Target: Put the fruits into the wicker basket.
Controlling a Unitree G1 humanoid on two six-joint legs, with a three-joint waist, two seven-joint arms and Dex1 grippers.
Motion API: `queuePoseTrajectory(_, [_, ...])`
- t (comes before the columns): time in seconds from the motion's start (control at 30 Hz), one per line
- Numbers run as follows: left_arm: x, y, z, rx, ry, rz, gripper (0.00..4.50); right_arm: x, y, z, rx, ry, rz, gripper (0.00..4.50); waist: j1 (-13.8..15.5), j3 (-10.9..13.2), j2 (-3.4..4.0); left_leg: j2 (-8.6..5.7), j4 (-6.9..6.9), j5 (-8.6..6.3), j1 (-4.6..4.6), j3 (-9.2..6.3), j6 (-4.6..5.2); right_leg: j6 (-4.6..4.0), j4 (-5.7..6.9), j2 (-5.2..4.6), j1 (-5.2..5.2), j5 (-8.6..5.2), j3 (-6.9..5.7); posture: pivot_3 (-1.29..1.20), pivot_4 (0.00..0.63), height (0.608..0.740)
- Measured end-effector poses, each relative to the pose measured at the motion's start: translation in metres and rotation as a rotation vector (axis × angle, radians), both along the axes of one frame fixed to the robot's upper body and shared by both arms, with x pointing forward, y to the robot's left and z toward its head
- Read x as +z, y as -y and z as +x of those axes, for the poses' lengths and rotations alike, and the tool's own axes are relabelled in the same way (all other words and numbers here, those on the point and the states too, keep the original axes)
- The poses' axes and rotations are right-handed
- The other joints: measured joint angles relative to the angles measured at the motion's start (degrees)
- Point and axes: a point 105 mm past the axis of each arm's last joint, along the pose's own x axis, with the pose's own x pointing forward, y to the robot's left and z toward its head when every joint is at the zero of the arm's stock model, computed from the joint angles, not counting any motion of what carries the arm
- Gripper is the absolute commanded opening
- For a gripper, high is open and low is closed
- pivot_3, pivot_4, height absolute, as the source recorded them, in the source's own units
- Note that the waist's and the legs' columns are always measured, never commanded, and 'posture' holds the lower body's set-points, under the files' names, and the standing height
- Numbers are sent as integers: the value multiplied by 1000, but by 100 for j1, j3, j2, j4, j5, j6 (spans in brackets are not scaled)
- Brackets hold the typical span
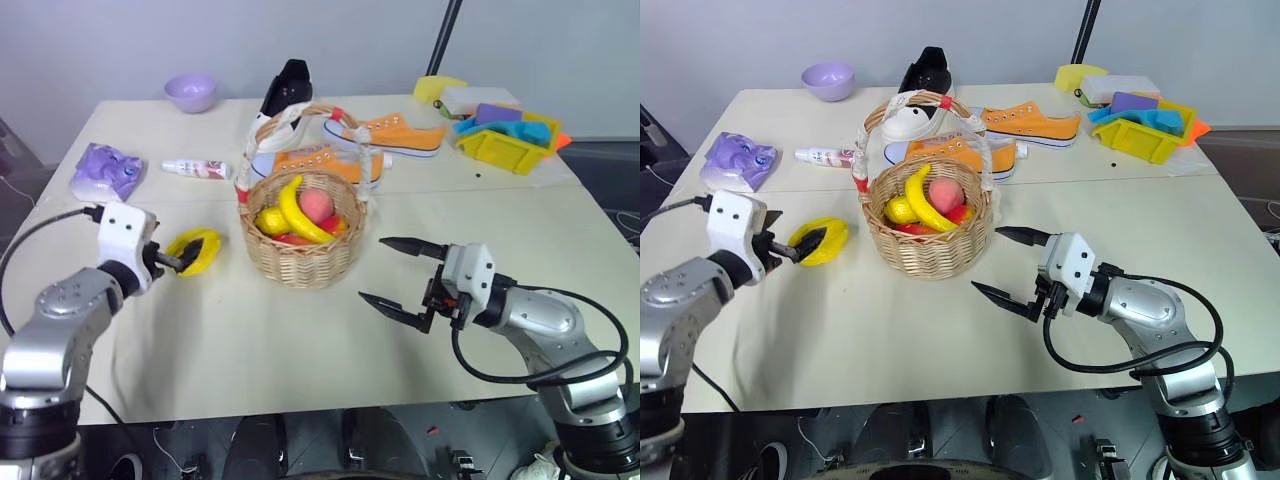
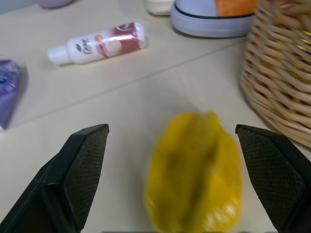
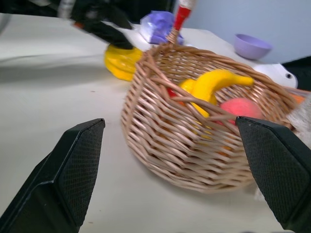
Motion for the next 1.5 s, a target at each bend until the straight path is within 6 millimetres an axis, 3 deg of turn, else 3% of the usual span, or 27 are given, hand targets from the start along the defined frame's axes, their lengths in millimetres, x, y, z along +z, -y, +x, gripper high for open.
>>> queuePoseTrajectory(0.23, [-25,11,12,-86,-141,21,4500,2,-2,2,-4,7,6,4484,1,0,-1,-3,0,0,0,0,0,1,1,1,0,1,-1,0,150,740])
queuePoseTrajectory(0.6, [-47,8,16,-61,-217,45,4500,3,-3,6,-29,10,11,4484,9,0,-1,-4,3,0,0,0,0,2,3,-2,2,1,0,0,150,740])
queuePoseTrajectory(0.77, [-51,14,17,-63,-215,12,2477,8,-5,9,-33,31,9,4500,8,-3,-6,-6,5,0,0,-2,0,19,4,0,3,11,-1,0,150,740])
queuePoseTrajectory(0.97, [-50,14,17,-59,-204,22,2477,8,-5,10,-43,33,5,4500,6,-3,-6,-6,6,0,0,-1,0,19,4,-1,3,11,-1,0,150,740])
queuePoseTrajectory(1.07, [-42,14,16,-69,-160,19,2477,7,-6,10,-42,33,2,4500,6,-3,-6,-6,6,0,-1,-1,0,19,5,-1,3,11,-1,0,150,740])
queuePoseTrajectory(1.17, [-21,13,9,-94,-81,-13,2477,8,-6,12,-51,36,8,4500,-8,-2,-6,2,6,0,-1,-1,0,19,5,-1,2,11,0,0,150,740])
queuePoseTrajectory(1.3, [-1,21,-41,-321,-97,-55,2477,14,0,15,-85,45,33,4500,-35,-3,-8,10,0,0,-1,2,-2,17,10,-4,-7,10,2,0,150,740])
queuePoseTrajectory(1.33, [2,28,-57,-411,-126,-69,2477,15,3,17,-98,47,34,4500,-32,-3,-8,12,0,0,0,1,-3,13,11,-5,-6,8,1,0,150,740])
queuePoseTrajectory(1.4, [17,46,-69,-534,-97,-132,2477,13,7,19,-114,41,33,4500,46,4,6,6,7,4,1,-7,-8,-2,11,-8,4,-1,-6,0,150,740])
queuePoseTrajectory(1.5, [49,74,-60,-621,55,-214,2477,11,6,22,-110,41,27,4500,155,6,10,1,36,4,7,-14,-5,-2,9,-8,30,0,-6,0,150,740])
